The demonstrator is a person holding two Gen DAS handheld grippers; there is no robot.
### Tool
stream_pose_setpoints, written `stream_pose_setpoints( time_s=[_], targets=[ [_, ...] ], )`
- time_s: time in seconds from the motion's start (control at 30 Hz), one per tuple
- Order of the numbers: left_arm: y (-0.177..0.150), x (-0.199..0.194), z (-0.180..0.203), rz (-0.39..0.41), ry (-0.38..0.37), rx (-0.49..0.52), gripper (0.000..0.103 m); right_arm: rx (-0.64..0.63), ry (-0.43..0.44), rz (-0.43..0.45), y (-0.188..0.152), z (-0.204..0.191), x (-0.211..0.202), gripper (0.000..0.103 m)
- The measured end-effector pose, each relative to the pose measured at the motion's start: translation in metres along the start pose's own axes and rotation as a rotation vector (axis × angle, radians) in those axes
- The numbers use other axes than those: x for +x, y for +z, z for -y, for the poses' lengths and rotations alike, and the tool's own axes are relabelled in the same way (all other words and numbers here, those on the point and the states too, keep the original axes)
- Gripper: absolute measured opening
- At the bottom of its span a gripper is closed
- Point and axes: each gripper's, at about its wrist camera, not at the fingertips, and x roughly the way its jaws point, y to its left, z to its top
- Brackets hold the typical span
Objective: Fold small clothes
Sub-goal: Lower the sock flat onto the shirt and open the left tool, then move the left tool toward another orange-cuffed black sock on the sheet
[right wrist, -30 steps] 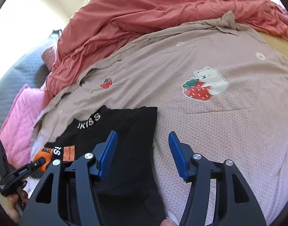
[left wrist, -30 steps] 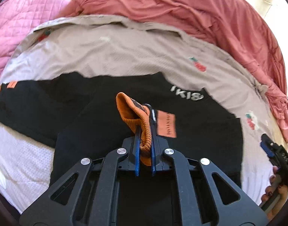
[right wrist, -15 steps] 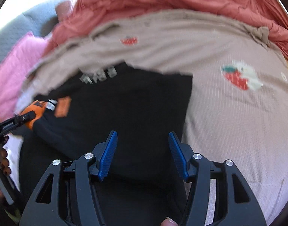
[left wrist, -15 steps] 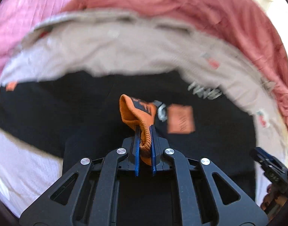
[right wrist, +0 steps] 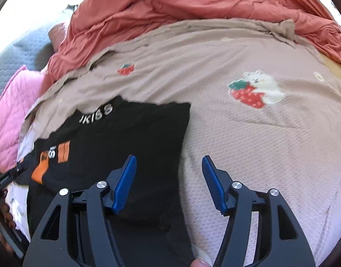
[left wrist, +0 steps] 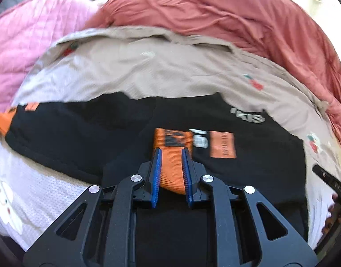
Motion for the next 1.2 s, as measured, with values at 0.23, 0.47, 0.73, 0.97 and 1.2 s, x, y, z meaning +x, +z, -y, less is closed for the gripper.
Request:
stream_pose_setpoints(
  time_s=[0.23, 0.47, 0.73, 0.97, 1.2],
  targets=[
    [-0.027, 0.021, 0.041, -0.105, -0.019, 0.09, 0.019, -0.048, 0.015, 0.019, -0.001, -0.01, -0.004, 0.06],
    [-0.036, 0.037, 0.036, -0.133, -0.008, 0.08, 0.021, -0.185, 0.04, -0.087, -0.016, -0.044, 0.017, 0.06],
    [-0.037, 0.033, 0.024, -0.147, -0.058, 0.02, 0.022, -0.298, -0.132, -0.194, -0.033, -0.05, 0.041, 0.075],
    [-0.039, 0.019, 0.014, -0.143, -0.037, -0.003, 0.039, -0.26, -0.058, -0.11, -0.026, -0.049, 0.02, 0.076],
    [-0.036, 0.001, 0.006, -0.127, -0.032, -0.01, 0.06, -0.282, -0.039, -0.032, -0.02, -0.06, 0.003, 0.079]
  ],
)
